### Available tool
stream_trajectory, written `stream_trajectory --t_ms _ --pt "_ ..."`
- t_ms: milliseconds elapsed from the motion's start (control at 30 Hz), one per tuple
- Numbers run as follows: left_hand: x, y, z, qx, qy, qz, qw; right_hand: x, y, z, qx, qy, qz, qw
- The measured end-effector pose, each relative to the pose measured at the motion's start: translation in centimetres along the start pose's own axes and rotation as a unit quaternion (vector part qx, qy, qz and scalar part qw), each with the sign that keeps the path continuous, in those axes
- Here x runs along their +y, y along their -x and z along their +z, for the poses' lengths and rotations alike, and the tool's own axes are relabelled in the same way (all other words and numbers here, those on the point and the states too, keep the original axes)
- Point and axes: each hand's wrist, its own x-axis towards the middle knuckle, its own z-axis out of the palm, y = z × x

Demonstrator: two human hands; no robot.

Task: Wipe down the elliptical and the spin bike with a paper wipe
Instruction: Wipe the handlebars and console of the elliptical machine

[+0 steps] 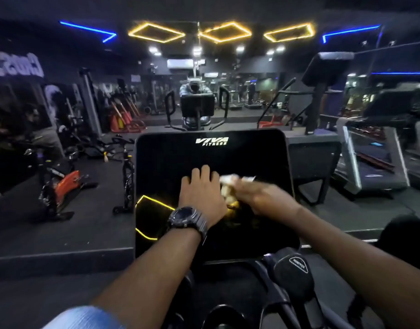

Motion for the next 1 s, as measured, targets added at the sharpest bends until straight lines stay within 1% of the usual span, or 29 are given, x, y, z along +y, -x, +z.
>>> stream_trajectory --t_ms 33,67,100,133,167,233,267,333,433,533,600,667,733,767,800,833,867,900,933,967,1000 --pt "0.0 -0.1 0.0 -0.003 0.004 0.001 1.000 1.0 -0.9 -0.5 0.015 -0.021 0.110 0.994" --pt "0.0 -0.1 -0.1 -0.007 0.006 0.002 1.000 1.3 -1.6 -0.8 0.036 -0.044 0.204 0.977" --pt "-0.1 -0.1 0.0 -0.010 0.007 0.003 1.000 0.9 -2.2 -0.8 0.049 -0.068 0.251 0.964" --pt "-0.2 0.0 -0.1 -0.010 0.009 0.005 1.000 0.2 -2.8 -0.5 0.036 -0.073 0.244 0.966" --pt "-0.3 0.0 0.0 -0.010 0.013 0.010 1.000 -0.5 -3.2 -0.4 0.002 -0.069 0.210 0.975" --pt "-0.7 0.1 -0.2 -0.012 0.024 0.019 0.999 -2.1 -4.0 -0.8 -0.091 -0.079 0.150 0.981" --pt "-0.9 0.2 -0.4 -0.019 0.026 0.020 0.999 -2.6 -4.7 -1.4 -0.119 -0.086 0.157 0.977" --pt "-1.5 0.5 -1.3 -0.034 0.028 0.004 0.999 -2.8 -6.2 -2.1 -0.128 -0.091 0.213 0.964" --pt "-2.3 1.4 -3.2 -0.029 0.048 -0.042 0.998 -3.8 -8.2 -3.6 -0.071 -0.191 0.302 0.931" --pt "-3.4 3.5 -6.3 -0.004 0.088 -0.070 0.994 -6.1 -9.9 -5.5 -0.016 -0.331 0.366 0.870" --pt "-4.6 5.8 -8.9 0.036 0.103 -0.093 0.990 -8.8 -11.3 -6.6 0.031 -0.451 0.369 0.812" --pt "-6.2 8.6 -11.6 0.082 0.105 -0.113 0.985 -12.7 -13.1 -8.1 0.085 -0.567 0.338 0.746" --pt "-7.5 11.5 -14.1 0.127 0.104 -0.122 0.979 -16.7 -14.5 -10.0 0.122 -0.649 0.294 0.691" --pt "-8.2 13.0 -15.3 0.150 0.101 -0.121 0.976 -18.7 -15.2 -11.0 0.129 -0.684 0.272 0.664" --pt "-8.9 14.7 -16.6 0.177 0.101 -0.119 0.972 -20.7 -15.8 -11.8 0.133 -0.706 0.249 0.649" --pt "-9.7 16.2 -17.9 0.206 0.106 -0.115 0.966 -22.3 -16.4 -12.4 0.142 -0.703 0.231 0.658" --pt "-10.4 17.6 -19.0 0.235 0.114 -0.112 0.959 -23.6 -17.2 -12.7 0.158 -0.680 0.214 0.683" --pt "-11.3 19.1 -20.3 0.262 0.118 -0.116 0.951 -25.0 -18.2 -13.0 0.173 -0.643 0.196 0.720" --pt "-12.3 20.2 -21.4 0.282 0.114 -0.129 0.944 -26.3 -19.5 -13.1 0.187 -0.610 0.185 0.748" --pt "-13.4 21.1 -22.3 0.293 0.104 -0.154 0.938 -27.6 -20.8 -13.3 0.199 -0.590 0.184 0.761" --pt "-14.6 21.7 -22.9 0.294 0.095 -0.186 0.933 -29.0 -22.0 -13.7 0.206 -0.590 0.183 0.759"
